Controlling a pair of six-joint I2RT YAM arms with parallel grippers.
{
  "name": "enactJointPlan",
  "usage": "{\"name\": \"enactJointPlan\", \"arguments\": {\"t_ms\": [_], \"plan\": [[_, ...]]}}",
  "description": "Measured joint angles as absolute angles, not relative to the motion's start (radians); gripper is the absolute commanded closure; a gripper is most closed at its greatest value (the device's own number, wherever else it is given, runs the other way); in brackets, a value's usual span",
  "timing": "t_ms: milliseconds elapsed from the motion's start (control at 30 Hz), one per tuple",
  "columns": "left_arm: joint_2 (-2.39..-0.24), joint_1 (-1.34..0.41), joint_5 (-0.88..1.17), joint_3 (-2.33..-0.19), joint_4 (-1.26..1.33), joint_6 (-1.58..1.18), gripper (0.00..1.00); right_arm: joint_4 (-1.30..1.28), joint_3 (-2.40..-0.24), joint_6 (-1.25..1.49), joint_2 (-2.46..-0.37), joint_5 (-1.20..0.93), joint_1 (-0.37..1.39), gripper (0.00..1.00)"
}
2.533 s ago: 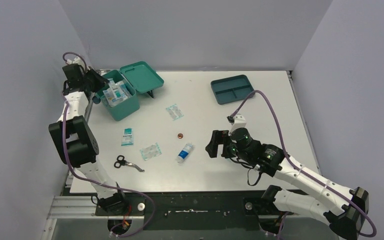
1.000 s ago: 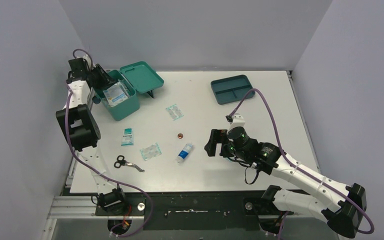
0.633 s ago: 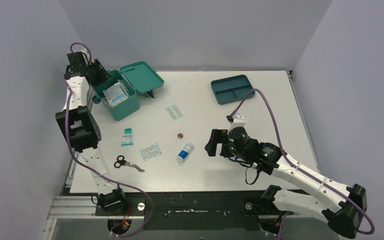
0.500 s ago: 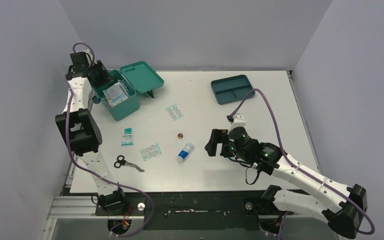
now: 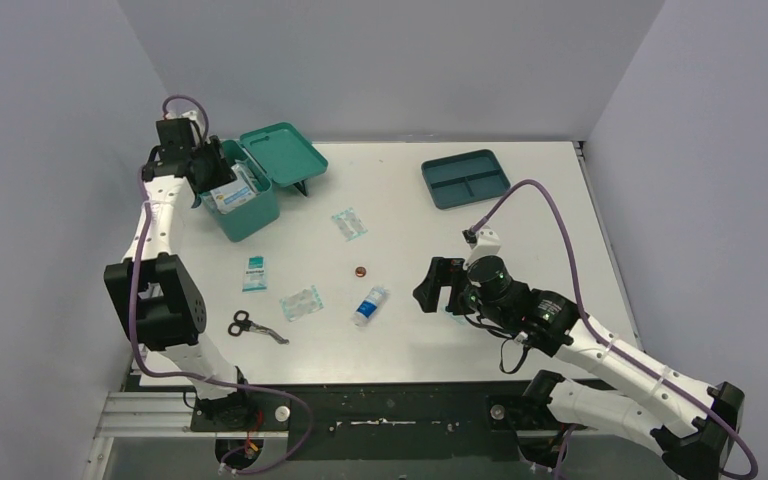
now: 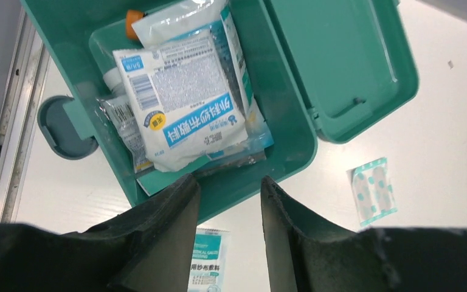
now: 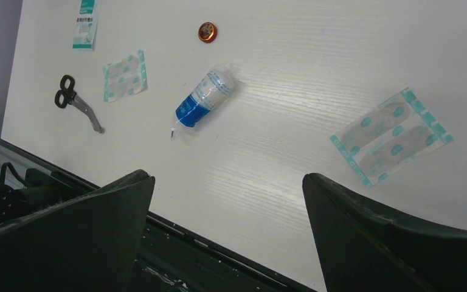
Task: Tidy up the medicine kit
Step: Place the medical item at the medicine box, then adjust the medical item in the medicine box.
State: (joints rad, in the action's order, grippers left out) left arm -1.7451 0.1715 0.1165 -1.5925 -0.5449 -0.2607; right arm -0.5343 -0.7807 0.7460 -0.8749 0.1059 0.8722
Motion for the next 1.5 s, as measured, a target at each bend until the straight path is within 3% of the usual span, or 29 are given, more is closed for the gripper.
{"name": "enactJointPlan", "arguments": {"t_ms": [233, 733, 1133, 1400, 1500], "plan": [[-1.760, 0.139, 0.061, -1.566, -0.549, -0.217, 0.67, -0.534, -0.780, 0.745, -0.875, 0.105, 0.872, 0.00], [-2.087, 0.157, 0.065, -1.867, -0.525, -0.260, 0.67, -0.540, -0.780, 0.746, -0.915, 0.118, 0.872, 0.00], [-2.149, 0.167, 0.125, -1.879, -0.474, -0.279, 0.68, -0.539, -0.796, 0.744, -1.006, 0.121, 0.872, 0.00], [-2.183, 0.170, 0.138, -1.880, -0.445, -0.281, 0.74, -0.532, -0.800, 0.743, -1.006, 0.128, 0.872, 0.00], [-2.201, 0.174, 0.138, -1.880, -0.445, -0.282, 0.84, -0.532, -0.803, 0.743, -1.006, 0.131, 0.872, 0.00]]}}
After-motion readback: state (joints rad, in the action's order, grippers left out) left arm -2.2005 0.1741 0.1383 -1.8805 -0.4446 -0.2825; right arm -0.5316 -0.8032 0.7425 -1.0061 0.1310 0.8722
